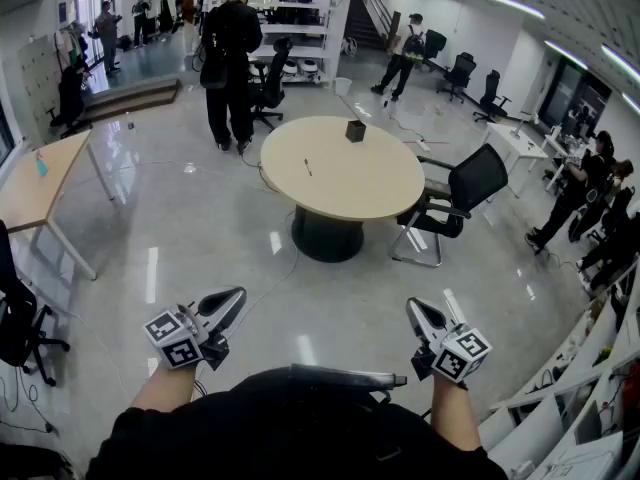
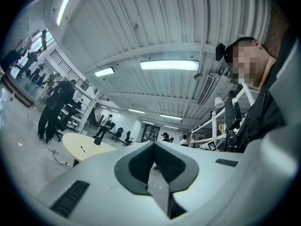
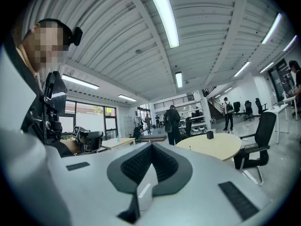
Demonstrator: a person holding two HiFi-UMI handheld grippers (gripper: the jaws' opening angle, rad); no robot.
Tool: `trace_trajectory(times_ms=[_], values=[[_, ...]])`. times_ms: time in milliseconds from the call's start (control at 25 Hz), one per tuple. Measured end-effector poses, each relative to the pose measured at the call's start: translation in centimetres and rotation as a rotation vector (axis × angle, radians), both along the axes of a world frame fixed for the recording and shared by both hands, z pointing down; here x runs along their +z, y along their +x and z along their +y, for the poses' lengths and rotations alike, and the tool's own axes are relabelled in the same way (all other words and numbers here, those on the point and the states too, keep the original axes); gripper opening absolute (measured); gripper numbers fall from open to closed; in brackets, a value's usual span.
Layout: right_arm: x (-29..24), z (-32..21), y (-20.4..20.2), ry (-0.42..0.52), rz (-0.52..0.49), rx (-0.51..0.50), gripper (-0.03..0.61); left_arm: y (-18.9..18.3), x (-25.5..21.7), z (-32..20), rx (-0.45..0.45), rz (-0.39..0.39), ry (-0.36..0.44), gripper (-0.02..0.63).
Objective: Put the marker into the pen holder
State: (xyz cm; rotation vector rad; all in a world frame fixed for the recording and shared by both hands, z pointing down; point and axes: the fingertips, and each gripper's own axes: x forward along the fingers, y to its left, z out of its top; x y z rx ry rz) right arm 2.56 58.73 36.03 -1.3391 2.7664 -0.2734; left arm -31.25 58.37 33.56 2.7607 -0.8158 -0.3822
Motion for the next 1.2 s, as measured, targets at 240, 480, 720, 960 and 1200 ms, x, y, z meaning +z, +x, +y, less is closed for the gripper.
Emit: trace_trajectory(times_ms=[240, 480, 720, 960, 1200], values=[[-0.2, -0.2, 0.5, -0.002, -0.012, -0.013, 0.002, 0.8, -0.1, -0.2, -0.006, -0.005, -0.001, -0.003], [0.0, -0.3, 1.5, 0.003, -0.042, -0.027, 0.002, 1.6, -0.3, -0.3, -0.007, 0.018, -0.009, -0.003], [-0.3, 0.0, 3.6, 0.01, -0.048, -0.031, 0.003, 4.0, -0.8, 0.0, -0.006, 0.022, -0.001, -0.003], [-0.4, 1.3, 7.3, 0.015, -0.036, -0.042, 0.003, 8.3, -1.0, 1.0, 0.002, 0.016, 0.011, -0.003], [-0.3, 2.1, 11.4, 0.017, -0.043, -0.047, 0.003, 12.9, -0.6, 1.8, 0.012, 0.008, 0.001, -0.003]])
